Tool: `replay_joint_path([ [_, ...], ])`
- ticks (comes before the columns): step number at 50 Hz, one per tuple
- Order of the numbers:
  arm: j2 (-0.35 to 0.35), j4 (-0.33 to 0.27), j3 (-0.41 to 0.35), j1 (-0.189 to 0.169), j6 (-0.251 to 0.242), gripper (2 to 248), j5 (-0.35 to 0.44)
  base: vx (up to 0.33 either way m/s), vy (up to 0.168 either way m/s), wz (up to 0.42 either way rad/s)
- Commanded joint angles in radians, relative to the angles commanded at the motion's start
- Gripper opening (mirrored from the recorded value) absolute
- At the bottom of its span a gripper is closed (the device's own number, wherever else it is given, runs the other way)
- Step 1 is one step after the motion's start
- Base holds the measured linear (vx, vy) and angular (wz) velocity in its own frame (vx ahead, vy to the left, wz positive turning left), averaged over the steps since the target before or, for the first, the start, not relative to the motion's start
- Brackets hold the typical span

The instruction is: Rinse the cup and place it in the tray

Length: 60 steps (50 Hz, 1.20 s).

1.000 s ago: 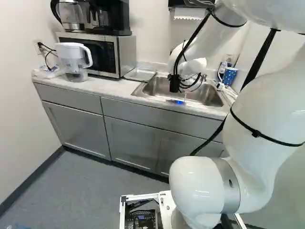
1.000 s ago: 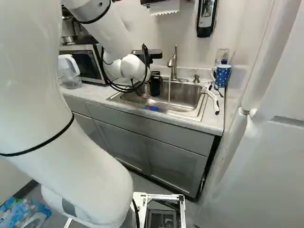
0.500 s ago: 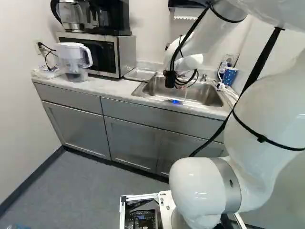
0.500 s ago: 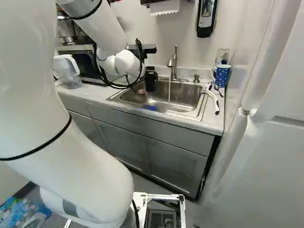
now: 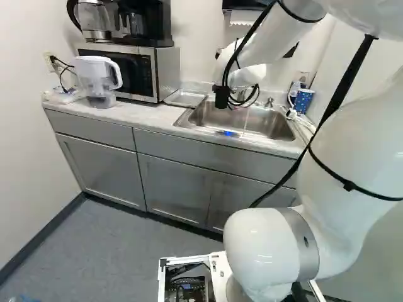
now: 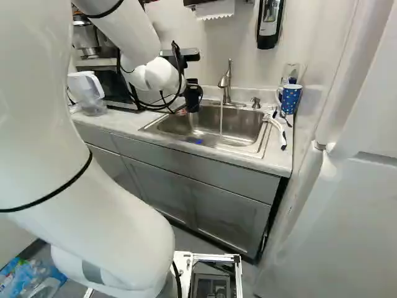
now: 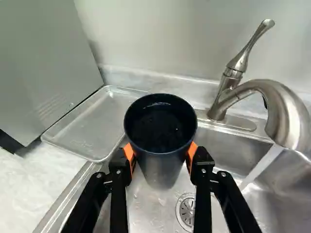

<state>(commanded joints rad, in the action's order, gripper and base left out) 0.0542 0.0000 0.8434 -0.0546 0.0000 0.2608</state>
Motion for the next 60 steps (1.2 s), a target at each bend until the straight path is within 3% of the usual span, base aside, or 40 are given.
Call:
replay_joint_path([
  [30,0.001,0.0,0.064,0.032,0.0,122,-0.042,0.0,0.0,0.0],
  [60,0.024,0.0,0.107,0.033,0.0,122,-0.11,0.0,0.0,0.0],
])
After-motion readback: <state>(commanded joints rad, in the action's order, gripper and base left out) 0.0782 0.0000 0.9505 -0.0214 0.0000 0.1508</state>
